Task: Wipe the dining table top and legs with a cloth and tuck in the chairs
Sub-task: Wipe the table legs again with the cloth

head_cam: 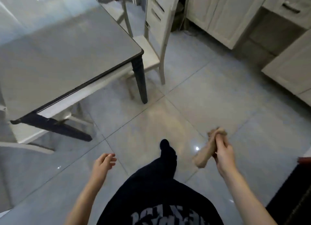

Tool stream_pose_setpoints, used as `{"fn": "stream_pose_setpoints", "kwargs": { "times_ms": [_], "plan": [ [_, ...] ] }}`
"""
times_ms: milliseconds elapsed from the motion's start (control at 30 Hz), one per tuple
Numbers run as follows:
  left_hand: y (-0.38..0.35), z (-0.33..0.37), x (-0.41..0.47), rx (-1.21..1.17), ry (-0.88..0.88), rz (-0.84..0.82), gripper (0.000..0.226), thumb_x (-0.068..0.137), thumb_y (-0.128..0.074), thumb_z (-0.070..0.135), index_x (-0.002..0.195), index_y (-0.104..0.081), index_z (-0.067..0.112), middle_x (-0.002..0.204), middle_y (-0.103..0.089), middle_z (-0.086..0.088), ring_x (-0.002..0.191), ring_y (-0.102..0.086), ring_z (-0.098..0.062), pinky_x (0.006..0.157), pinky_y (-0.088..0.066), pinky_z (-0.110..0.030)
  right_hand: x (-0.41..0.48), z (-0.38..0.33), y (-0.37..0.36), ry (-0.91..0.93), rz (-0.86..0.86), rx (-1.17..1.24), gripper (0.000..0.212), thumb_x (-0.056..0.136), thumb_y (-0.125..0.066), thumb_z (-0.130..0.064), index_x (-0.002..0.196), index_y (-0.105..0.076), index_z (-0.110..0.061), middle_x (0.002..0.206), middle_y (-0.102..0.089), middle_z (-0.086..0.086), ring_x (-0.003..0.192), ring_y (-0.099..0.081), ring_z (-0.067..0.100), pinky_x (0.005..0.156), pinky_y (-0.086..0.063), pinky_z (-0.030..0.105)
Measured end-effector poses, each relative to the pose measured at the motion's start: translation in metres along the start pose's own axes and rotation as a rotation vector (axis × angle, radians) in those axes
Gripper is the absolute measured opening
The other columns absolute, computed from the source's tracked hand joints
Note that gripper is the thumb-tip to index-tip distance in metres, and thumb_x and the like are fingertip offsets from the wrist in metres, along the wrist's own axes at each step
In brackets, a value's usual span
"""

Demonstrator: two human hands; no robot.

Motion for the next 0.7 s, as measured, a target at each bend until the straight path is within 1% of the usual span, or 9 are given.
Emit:
{"fn": "stream_pose_setpoints", "kwargs": {
  "times_ms": [67,167,200,267,367,433,533,633,700],
  "plan": [
    [-0.021,0.022,0.028,-0.056,0.005,-0.007,0.024,0.101,-0.040,0.012,0.096,-0.062,0.004,0.087,-0.065,-0.014,0.081,-0.059,-0.031,0.071,-0.045,-0.034,0.033,-0.019,-0.004,0.016,-0.011,-0.055,0.035,0.084,-0.060,-0.052,0.101,-0.068,-0.022,0.100,-0.074,-0.010,0.099,-0.066,0.008,0.094,-0.049,0.040],
    [-0.054,0.068,0.073,-0.107,0.017,-0.024,0.024,0.101,-0.040,0.013,0.097,-0.062,0.004,0.087,-0.064,-0.014,0.080,-0.059,-0.029,0.071,-0.045,-0.033,0.075,-0.054,-0.008,0.014,-0.012,-0.062,0.028,0.096,-0.052,-0.038,0.110,-0.065,-0.018,0.121,-0.067,0.008,0.105,-0.064,0.013,0.105,-0.042,0.049],
    [-0.063,0.088,0.086,-0.123,0.009,-0.022,0.024,0.101,-0.040,0.012,0.096,-0.062,0.004,0.086,-0.064,-0.014,0.079,-0.058,-0.028,0.070,-0.045,-0.032,0.088,-0.065,-0.013,0.016,-0.002,-0.075,0.035,0.091,-0.056,-0.046,0.110,-0.065,-0.017,0.123,-0.066,0.010,0.107,-0.063,0.017,0.106,-0.041,0.050],
    [-0.079,0.127,0.112,-0.170,-0.020,-0.006,0.024,0.101,-0.040,0.010,0.093,-0.061,0.004,0.082,-0.063,-0.012,0.074,-0.057,-0.024,0.068,-0.044,-0.030,0.116,-0.088,-0.023,0.025,-0.004,-0.115,0.057,0.068,-0.067,-0.068,0.102,-0.067,-0.021,0.115,-0.068,0.007,0.105,-0.064,0.021,0.103,-0.043,0.049],
    [-0.094,0.176,0.146,-0.224,-0.051,0.009,0.022,0.100,-0.041,0.010,0.095,-0.061,0.000,0.080,-0.062,-0.010,0.072,-0.057,-0.020,0.067,-0.043,-0.027,0.154,-0.118,-0.053,0.026,-0.049,-0.178,0.059,0.060,-0.069,-0.075,0.093,-0.071,-0.026,0.110,-0.070,0.001,0.095,-0.065,0.013,0.095,-0.050,0.041],
    [-0.097,0.201,0.166,-0.250,-0.068,0.022,0.021,0.100,-0.042,0.009,0.095,-0.060,0.000,0.080,-0.062,-0.010,0.072,-0.057,-0.020,0.066,-0.043,-0.027,0.179,-0.135,-0.083,0.023,-0.114,-0.200,0.066,0.052,-0.071,-0.073,0.096,-0.071,-0.024,0.111,-0.072,-0.003,0.090,-0.068,0.007,0.084,-0.055,0.029],
    [-0.098,0.227,0.191,-0.282,-0.087,0.060,0.020,0.099,-0.043,0.008,0.092,-0.061,0.005,0.080,-0.062,-0.009,0.072,-0.057,-0.019,0.067,-0.044,-0.025,0.213,-0.162,-0.141,0.061,-0.259,-0.295,0.084,0.048,-0.072,-0.080,0.106,-0.069,-0.020,0.111,-0.072,-0.005,0.099,-0.068,0.008,0.090,-0.053,0.037],
    [-0.098,0.236,0.216,-0.325,-0.079,0.102,0.019,0.098,-0.045,0.008,0.090,-0.062,0.008,0.080,-0.063,-0.008,0.074,-0.058,-0.019,0.069,-0.046,-0.026,0.247,-0.179,-0.206,0.093,-0.389,-0.354,0.077,0.053,-0.070,-0.081,0.106,-0.070,-0.024,0.112,-0.072,-0.005,0.109,-0.066,0.014,0.096,-0.050,0.039],
    [-0.099,0.234,0.238,-0.349,-0.061,0.147,0.018,0.098,-0.045,0.008,0.091,-0.061,0.008,0.081,-0.063,-0.008,0.074,-0.058,-0.020,0.069,-0.045,-0.027,0.274,-0.180,-0.252,0.116,-0.456,-0.376,0.057,0.070,-0.067,-0.071,0.103,-0.071,-0.025,0.110,-0.072,-0.005,0.109,-0.066,0.014,0.098,-0.047,0.040]
  ]
}}
Point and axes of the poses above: each hand's wrist, its own x-axis towards the middle knuckle, its own y-axis out of the back of the hand, z = x × y, the point moved 9 cm from there along x, towards the middle knuckle
